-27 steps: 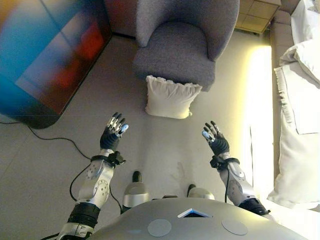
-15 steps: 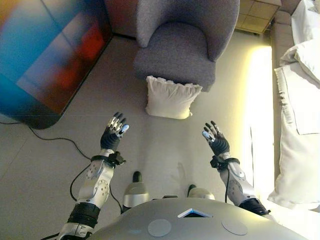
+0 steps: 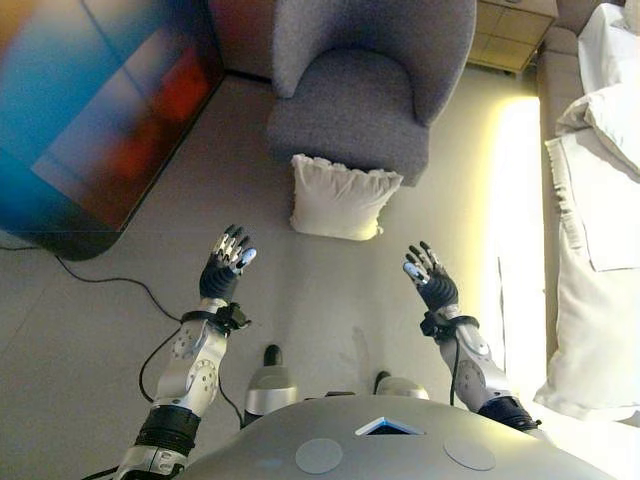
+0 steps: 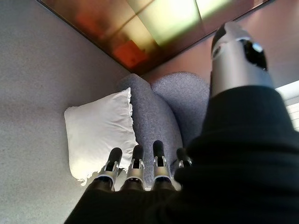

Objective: Pick up the cushion and take it to the sofa

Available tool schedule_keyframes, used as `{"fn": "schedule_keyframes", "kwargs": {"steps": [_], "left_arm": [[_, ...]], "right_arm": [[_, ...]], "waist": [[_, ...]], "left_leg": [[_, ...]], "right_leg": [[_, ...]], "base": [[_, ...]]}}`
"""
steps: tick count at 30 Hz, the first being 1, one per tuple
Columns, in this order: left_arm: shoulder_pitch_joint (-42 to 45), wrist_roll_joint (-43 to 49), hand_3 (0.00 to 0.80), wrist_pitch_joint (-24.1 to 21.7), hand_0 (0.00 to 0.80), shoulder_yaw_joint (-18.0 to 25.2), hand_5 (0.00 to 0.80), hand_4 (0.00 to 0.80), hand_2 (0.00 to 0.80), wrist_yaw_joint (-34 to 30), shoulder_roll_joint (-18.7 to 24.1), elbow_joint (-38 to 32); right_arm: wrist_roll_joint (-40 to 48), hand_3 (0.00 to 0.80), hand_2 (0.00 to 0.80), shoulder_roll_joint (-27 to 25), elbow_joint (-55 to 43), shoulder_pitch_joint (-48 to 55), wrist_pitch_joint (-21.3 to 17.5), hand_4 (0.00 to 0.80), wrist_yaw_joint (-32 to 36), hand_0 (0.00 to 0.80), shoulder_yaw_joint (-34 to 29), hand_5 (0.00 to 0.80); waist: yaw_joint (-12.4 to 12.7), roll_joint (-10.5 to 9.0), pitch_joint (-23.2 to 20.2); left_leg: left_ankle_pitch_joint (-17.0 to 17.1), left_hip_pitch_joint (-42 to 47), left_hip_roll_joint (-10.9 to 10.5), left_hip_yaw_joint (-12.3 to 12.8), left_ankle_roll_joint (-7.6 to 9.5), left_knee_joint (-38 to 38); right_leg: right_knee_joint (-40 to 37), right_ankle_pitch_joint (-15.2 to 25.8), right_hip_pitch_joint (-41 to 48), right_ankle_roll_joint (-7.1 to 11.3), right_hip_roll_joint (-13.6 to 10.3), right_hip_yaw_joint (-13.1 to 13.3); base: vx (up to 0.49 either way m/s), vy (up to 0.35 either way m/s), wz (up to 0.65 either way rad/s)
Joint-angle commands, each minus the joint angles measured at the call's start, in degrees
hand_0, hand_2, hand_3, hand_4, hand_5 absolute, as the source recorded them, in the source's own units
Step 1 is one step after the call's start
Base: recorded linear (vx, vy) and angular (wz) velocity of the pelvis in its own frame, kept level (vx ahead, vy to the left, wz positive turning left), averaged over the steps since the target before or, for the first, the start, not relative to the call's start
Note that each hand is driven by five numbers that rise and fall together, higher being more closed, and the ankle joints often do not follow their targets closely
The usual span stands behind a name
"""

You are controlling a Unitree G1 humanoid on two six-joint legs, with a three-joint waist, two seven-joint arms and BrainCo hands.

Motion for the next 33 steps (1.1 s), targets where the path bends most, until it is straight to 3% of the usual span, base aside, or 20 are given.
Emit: {"fn": "schedule_keyframes", "kwargs": {"steps": [1,9,11,13,15,17,19,22,24,25,28,33], "left_arm": [[-2.24,-0.75,0.000,-3.57,0.000,3.39,0.000,0.000,0.000,-0.06,-0.20,0.11],[-2.68,-0.40,0.000,-5.14,0.000,3.21,0.000,0.000,0.000,0.80,-0.43,0.81],[-2.97,1.68,0.000,-6.20,0.000,3.41,0.000,0.000,0.000,2.13,0.10,1.11],[-3.99,3.71,0.000,-6.52,0.000,3.39,0.000,0.000,0.000,3.43,1.18,1.97],[-5.58,3.13,0.000,-6.26,0.000,3.07,0.000,0.000,0.000,2.24,1.69,3.22],[-7.06,2.80,0.000,-5.23,0.000,2.49,0.000,0.000,0.000,0.67,2.65,3.77],[-7.36,2.70,0.000,-3.69,0.000,2.68,0.000,0.000,0.000,0.83,3.27,3.42],[-6.71,1.58,0.000,-2.37,0.000,3.32,0.000,0.000,0.000,-0.19,3.78,2.08],[-5.99,1.76,0.000,-2.39,0.000,2.87,0.000,0.000,0.000,-0.73,3.93,1.31],[-6.00,1.77,0.000,-2.44,0.000,2.14,0.000,0.000,0.000,-0.36,3.94,0.86],[-5.92,1.67,0.000,-2.83,0.000,0.48,0.000,0.000,0.000,-0.17,4.04,0.36],[-3.73,0.64,0.000,-2.38,0.000,0.40,0.000,0.000,0.000,-2.72,3.63,-0.31]], "right_arm": [[-0.24,0.000,0.000,-1.40,-2.76,-2.86,-0.66,0.000,1.74,0.000,0.06,0.000],[-1.84,0.000,0.000,-0.43,-2.24,-2.88,1.07,0.000,1.72,0.000,-0.30,0.000],[-2.16,0.000,0.000,0.20,-2.14,-3.36,1.12,0.000,1.95,0.000,-0.17,0.000],[-2.67,0.000,0.000,0.41,-1.71,-4.53,0.72,0.000,2.35,0.000,0.17,0.000],[-2.65,0.000,0.000,0.56,-2.27,-5.07,-0.42,0.000,1.84,0.000,1.28,0.000],[-0.69,0.000,0.000,0.63,-2.62,-4.44,-1.73,0.000,0.11,0.000,1.94,0.000],[0.27,0.000,0.000,0.86,-2.16,-3.86,-1.68,0.000,-0.79,0.000,1.57,0.000],[0.37,0.000,0.000,0.87,-2.73,-2.94,-1.57,0.000,-0.73,0.000,0.84,0.000],[1.09,0.000,0.000,0.52,-3.31,-2.61,-1.48,0.000,-0.68,0.000,-0.17,0.000],[1.73,0.000,0.000,0.28,-3.65,-2.94,-1.30,0.000,-0.91,0.000,-0.49,0.000],[3.48,0.000,0.000,-0.85,-4.08,-3.20,-1.09,0.000,-1.12,0.000,-1.12,0.000],[3.85,0.000,0.000,-0.93,-3.24,-0.57,-2.11,0.000,-0.92,0.000,-2.62,0.000]], "waist": [[-0.39,0.00,0.27],[-0.90,-0.13,0.35],[-0.91,-0.22,0.94],[-0.57,-0.63,1.91],[-0.84,0.30,2.91],[-1.69,2.19,4.02],[-2.41,2.81,4.70],[-3.48,1.14,5.05],[-4.46,-0.81,5.11],[-5.23,-3.05,4.96],[-7.67,-3.58,5.27],[-9.54,-3.05,4.85]], "left_leg": [[-6.32,-0.01,-2.13,3.11,3.36,4.62],[-6.44,0.94,-2.60,3.83,3.98,2.85],[-7.49,-0.37,-3.13,4.11,5.04,5.60],[-8.63,-2.48,-4.67,4.13,6.78,8.99],[-9.69,-3.42,-5.12,3.07,8.40,11.21],[-11.64,-3.92,-4.51,1.54,9.27,14.47],[-12.58,-3.60,-4.18,0.40,9.08,16.32],[-14.93,-1.96,-5.23,0.61,8.50,17.38],[-16.95,-0.46,-7.02,0.23,8.30,17.50],[-18.36,0.97,-9.24,-0.01,8.22,17.00],[-21.44,5.35,-10.69,-2.02,8.97,15.71],[-25.93,10.05,-11.55,-5.45,10.59,16.86]], "right_leg": [[2.92,3.64,-6.89,-1.74,1.78,0.10],[5.94,2.84,-7.57,-0.20,-0.44,-0.20],[11.09,1.91,-9.28,0.26,-1.92,0.44],[17.83,4.33,-11.71,0.31,-4.31,1.05],[28.87,9.32,-16.39,-0.20,-5.82,4.86],[41.92,12.61,-22.84,-0.76,-4.22,9.74],[45.41,14.12,-26.42,-0.80,-3.15,11.96],[36.74,15.06,-25.97,-0.16,-4.18,11.16],[27.71,15.07,-24.69,0.46,-3.93,9.86],[18.02,14.97,-26.16,0.94,-4.14,8.70],[2.32,16.35,-26.67,1.91,-0.62,4.31],[2.13,19.56,-31.16,0.59,1.06,2.55]], "base": [[-0.026,0.055,-0.05],[0.034,0.091,-0.03],[-0.016,0.133,-0.06],[-0.046,0.160,-0.03],[-0.006,0.226,0.09],[0.065,0.200,0.36],[0.169,0.091,0.54],[0.293,-0.021,0.37],[0.444,-0.131,0.33],[0.539,-0.126,0.40],[0.509,-0.028,0.34],[0.590,-0.061,0.32]]}}
